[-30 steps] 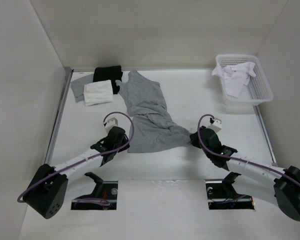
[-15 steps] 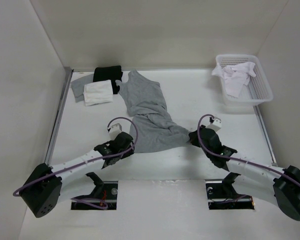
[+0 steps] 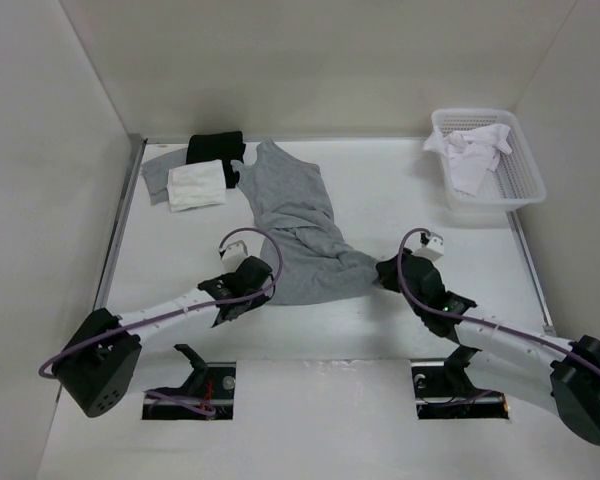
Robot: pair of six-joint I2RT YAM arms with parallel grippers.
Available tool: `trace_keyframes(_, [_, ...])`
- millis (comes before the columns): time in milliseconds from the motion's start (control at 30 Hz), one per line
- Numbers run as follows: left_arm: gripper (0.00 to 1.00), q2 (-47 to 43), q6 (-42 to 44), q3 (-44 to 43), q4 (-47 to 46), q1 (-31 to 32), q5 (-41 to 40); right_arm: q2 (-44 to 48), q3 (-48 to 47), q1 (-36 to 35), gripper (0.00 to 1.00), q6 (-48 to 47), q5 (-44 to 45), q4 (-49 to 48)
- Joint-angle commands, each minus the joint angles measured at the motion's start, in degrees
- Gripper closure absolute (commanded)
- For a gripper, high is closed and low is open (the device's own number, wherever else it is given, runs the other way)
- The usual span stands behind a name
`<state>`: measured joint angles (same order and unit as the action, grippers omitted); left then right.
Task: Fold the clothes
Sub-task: Flatten the tank top out
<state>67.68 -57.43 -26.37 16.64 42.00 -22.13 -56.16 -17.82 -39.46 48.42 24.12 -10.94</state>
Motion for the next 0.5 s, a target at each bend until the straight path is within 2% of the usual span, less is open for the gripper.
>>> trace_keyframes(0, [0.97, -1.1, 3.3, 1.1, 3.6, -1.6, 1.3, 1.8, 0.3, -0.5, 0.87, 0.1, 0.1, -2.1])
trace_keyframes(133, [0.98, -12.8, 6.4, -1.1, 6.4, -3.5, -1.4, 1.6, 1.1, -0.5, 0.67, 0.3, 0.1, -1.2])
trace_keyframes(200, [0.98, -17.0, 7.9, -2.3, 6.8, -4.8, -3.7, 0.9, 1.1, -0.5, 0.62, 0.4, 0.1, 0.4])
trace_keyframes(367, [0.97, -25.5, 9.3, -2.5, 8.3, -10.2, -7.4, 2.1, -0.1, -4.2, 0.57, 1.6, -0.4, 8.8])
trace_keyframes(467, [0.97, -32.2, 9.8, -2.2, 8.8, -13.6, -10.3, 8.6, 0.0, -5.7, 0.60, 3.6, -0.6, 15.1])
